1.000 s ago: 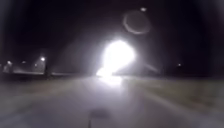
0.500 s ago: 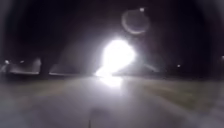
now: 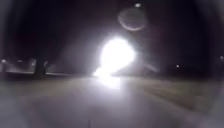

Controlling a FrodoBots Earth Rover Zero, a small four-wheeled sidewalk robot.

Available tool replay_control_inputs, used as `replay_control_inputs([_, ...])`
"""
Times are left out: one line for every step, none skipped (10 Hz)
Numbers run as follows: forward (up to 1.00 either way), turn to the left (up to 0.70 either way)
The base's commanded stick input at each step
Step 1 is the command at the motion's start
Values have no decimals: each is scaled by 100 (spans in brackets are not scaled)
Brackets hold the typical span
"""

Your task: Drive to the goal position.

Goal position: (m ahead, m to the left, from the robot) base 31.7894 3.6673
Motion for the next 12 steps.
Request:
replay_control_inputs([100,0])
replay_control_inputs([100,0])
replay_control_inputs([100,0])
replay_control_inputs([100,1])
replay_control_inputs([100,1])
replay_control_inputs([100,2])
replay_control_inputs([100,3])
replay_control_inputs([100,3])
replay_control_inputs([100,4])
replay_control_inputs([100,4])
replay_control_inputs([100,6])
replay_control_inputs([100,8])
